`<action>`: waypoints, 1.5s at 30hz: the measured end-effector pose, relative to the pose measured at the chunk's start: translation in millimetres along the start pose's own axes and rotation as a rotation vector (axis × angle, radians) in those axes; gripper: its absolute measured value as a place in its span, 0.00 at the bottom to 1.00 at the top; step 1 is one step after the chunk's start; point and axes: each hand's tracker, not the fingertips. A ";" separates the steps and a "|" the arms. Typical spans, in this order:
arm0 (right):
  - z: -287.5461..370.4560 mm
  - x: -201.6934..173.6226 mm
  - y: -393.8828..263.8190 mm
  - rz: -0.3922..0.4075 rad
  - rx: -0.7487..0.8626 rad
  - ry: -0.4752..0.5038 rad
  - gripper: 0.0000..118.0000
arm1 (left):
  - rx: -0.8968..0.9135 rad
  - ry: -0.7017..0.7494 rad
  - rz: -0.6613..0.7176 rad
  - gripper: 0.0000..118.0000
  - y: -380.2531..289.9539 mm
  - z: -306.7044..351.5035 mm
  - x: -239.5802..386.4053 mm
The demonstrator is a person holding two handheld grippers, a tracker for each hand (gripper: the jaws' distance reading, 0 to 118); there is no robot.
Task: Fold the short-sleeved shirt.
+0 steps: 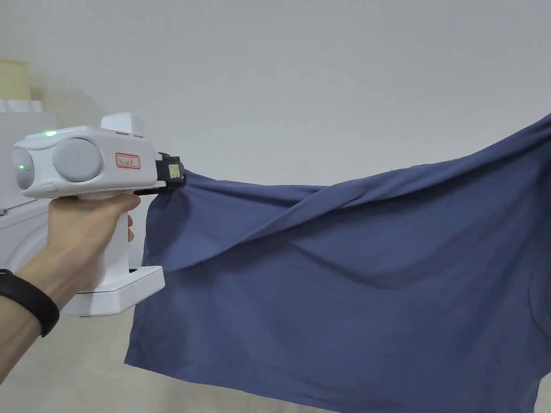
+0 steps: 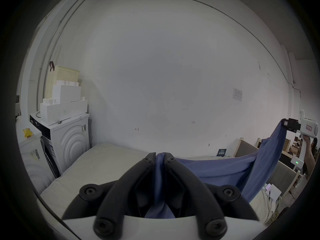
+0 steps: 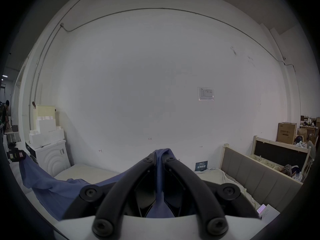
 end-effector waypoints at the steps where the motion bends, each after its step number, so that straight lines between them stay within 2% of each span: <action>1: -9.2 -0.6 -0.9 0.011 -0.011 -0.008 0.02 | 0.006 0.003 0.002 0.06 -1.0 -4.6 -0.6; 7: -72.3 -7.2 2.3 0.032 -0.019 -0.047 0.02 | -0.002 -0.002 0.026 0.06 6.4 -36.0 -1.8; 8: -82.8 -8.8 3.6 0.031 -0.014 -0.048 0.02 | -0.008 0.003 0.016 0.06 11.8 -93.5 -3.7; 13: -136.3 -20.7 11.9 0.040 -0.017 -0.069 0.02 | -0.046 0.039 -0.023 0.06 13.6 -155.0 -8.8; 17: -176.4 -32.3 12.5 0.089 -0.034 -0.089 0.02 | -0.068 0.058 -0.016 0.06 5.9 -196.6 -15.8; 19: -191.4 -36.9 9.1 0.089 -0.046 -0.091 0.02 | -0.077 0.060 -0.026 0.06 4.0 -213.2 -17.2; 22: -202.3 -47.6 -1.2 0.140 -0.057 -0.096 0.02 | -0.081 0.077 -0.061 0.06 -2.8 -234.4 -17.0; 23: -209.1 -49.3 -3.5 0.179 -0.085 -0.105 0.02 | -0.079 0.080 -0.053 0.06 -5.0 -239.7 -18.3; 25: -217.8 -48.0 -10.3 0.149 -0.086 -0.104 0.02 | -0.087 0.072 -0.045 0.06 -10.7 -252.0 -20.4; 27: -222.1 -44.4 -26.0 0.086 -0.080 -0.090 0.02 | -0.078 0.069 -0.054 0.06 -25.2 -259.5 -19.3; 28: -224.1 -43.7 -35.1 0.086 -0.089 -0.093 0.02 | -0.079 0.070 -0.060 0.06 -33.0 -248.9 -14.8; 32: -214.3 -39.6 -101.5 0.043 -0.135 0.003 0.02 | -0.147 0.084 -0.087 0.06 -103.8 -247.7 -15.2; 33: -206.2 -36.4 -125.6 -0.001 -0.141 0.029 0.02 | -0.176 0.069 -0.075 0.06 -127.7 -245.9 -18.2; 35: -173.9 -37.7 -179.4 -0.095 -0.180 0.067 0.02 | -0.207 0.047 -0.049 0.06 -179.8 -235.3 -22.2; 38: -130.9 -35.8 -253.6 -0.160 -0.250 0.083 0.02 | -0.307 0.023 0.089 0.06 -239.3 -214.4 -32.1; 39: -115.2 -33.7 -273.5 -0.149 -0.277 0.102 0.02 | -0.305 0.014 0.141 0.06 -257.4 -201.6 -35.1; 40: -97.7 -29.8 -295.0 -0.176 -0.275 0.115 0.02 | -0.338 0.002 0.153 0.06 -273.1 -203.5 -50.2; 41: -81.2 -27.8 -310.9 -0.162 -0.298 0.087 0.02 | -0.346 -0.006 0.171 0.06 -287.6 -190.8 -53.6; 43: -48.4 -12.3 -343.8 -0.171 -0.327 0.104 0.02 | -0.424 -0.035 0.139 0.06 -309.3 -164.7 -58.4; 45: -4.5 -0.4 -367.4 -0.223 -0.358 0.097 0.02 | -0.420 -0.077 0.147 0.07 -327.4 -131.1 -56.4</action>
